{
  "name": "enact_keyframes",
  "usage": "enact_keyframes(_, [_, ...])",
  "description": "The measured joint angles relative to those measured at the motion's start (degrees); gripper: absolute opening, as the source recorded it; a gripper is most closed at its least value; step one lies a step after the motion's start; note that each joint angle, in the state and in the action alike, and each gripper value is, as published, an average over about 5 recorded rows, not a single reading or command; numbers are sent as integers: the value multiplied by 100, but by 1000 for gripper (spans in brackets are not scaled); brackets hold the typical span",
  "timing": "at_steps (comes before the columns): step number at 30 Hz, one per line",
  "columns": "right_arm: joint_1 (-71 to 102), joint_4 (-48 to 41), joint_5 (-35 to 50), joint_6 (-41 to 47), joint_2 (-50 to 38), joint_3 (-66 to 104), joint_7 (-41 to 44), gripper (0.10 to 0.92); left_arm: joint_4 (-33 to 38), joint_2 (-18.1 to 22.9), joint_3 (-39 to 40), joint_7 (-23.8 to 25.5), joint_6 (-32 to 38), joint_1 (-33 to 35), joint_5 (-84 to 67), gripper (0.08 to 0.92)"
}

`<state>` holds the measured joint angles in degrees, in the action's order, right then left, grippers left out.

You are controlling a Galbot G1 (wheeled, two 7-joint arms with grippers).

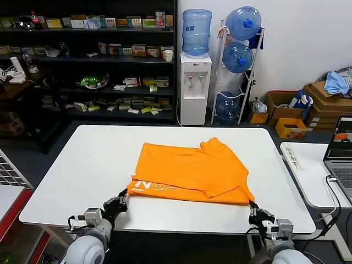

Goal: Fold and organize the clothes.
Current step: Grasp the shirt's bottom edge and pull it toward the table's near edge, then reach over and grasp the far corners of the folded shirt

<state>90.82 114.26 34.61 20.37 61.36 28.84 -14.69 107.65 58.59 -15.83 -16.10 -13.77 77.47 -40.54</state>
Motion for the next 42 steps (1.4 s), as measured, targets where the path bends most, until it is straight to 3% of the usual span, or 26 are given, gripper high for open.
enact_keyframes(8, [753, 513, 50, 35, -75, 238, -151, 125, 773, -178, -123, -270, -128, 870, -142, 91])
enact_keyframes(11, [926, 654, 36, 72, -89, 328, -217, 159, 1006, -197, -173, -335, -161, 1151, -136, 95])
enact_keyframes(15, [1021, 832, 5, 132, -157, 455, -290, 266, 1261, -239, -225, -424, -224, 1375, -92, 156])
enact_keyframes(21, [735, 1002, 40, 208, -339, 508, -317, 439, 1509, -390, -342, -517, -340, 1370, -97, 329])
enact_keyframes(28, [-512, 558, 229, 222, -390, 217, -323, 647, 1348, -539, -371, -396, -288, 748, -207, 528])
enact_keyframes(34, [-2033, -585, 197, 236, -93, -313, -245, 798, 501, -362, -128, 12, -3, -289, -229, 702])
enact_keyframes(38, [-2970, -1462, 72, 251, 181, -654, -154, 821, -306, -145, 108, 325, 130, -1066, -272, 799])
enact_keyframes(42, [-3685, -2243, -43, 298, 436, -905, -72, 822, -1084, 21, 370, 603, 208, -1733, -318, 821])
